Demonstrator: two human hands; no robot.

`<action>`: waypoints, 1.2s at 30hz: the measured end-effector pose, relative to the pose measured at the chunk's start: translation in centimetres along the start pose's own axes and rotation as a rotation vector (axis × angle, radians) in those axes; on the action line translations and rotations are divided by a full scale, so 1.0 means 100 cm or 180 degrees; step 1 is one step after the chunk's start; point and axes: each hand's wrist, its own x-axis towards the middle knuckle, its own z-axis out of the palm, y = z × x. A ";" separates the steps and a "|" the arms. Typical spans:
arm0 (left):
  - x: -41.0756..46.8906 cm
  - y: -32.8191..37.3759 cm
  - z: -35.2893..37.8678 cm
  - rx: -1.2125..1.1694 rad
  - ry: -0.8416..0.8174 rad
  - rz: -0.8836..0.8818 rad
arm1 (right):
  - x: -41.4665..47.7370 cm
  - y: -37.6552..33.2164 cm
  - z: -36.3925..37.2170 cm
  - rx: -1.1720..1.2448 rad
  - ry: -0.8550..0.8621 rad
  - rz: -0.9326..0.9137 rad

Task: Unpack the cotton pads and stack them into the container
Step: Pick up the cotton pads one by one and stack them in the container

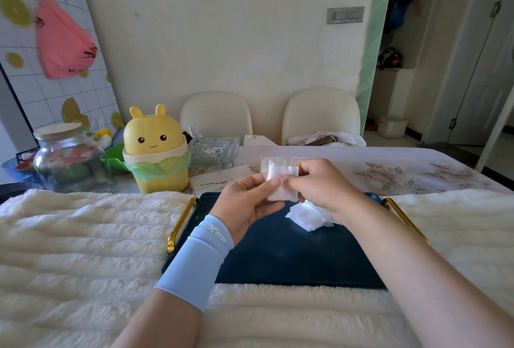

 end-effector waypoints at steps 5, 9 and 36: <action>0.001 0.000 -0.007 0.0162 0.0029 0.0007 | -0.005 -0.007 -0.010 0.0487 -0.0289 0.0315; -0.001 0.000 -0.009 0.0489 -0.0153 -0.0105 | -0.004 -0.002 -0.012 0.0297 -0.0239 0.0301; -0.002 -0.002 0.007 -0.0353 0.0345 -0.0386 | -0.001 -0.003 -0.010 -0.0070 0.0147 -0.0626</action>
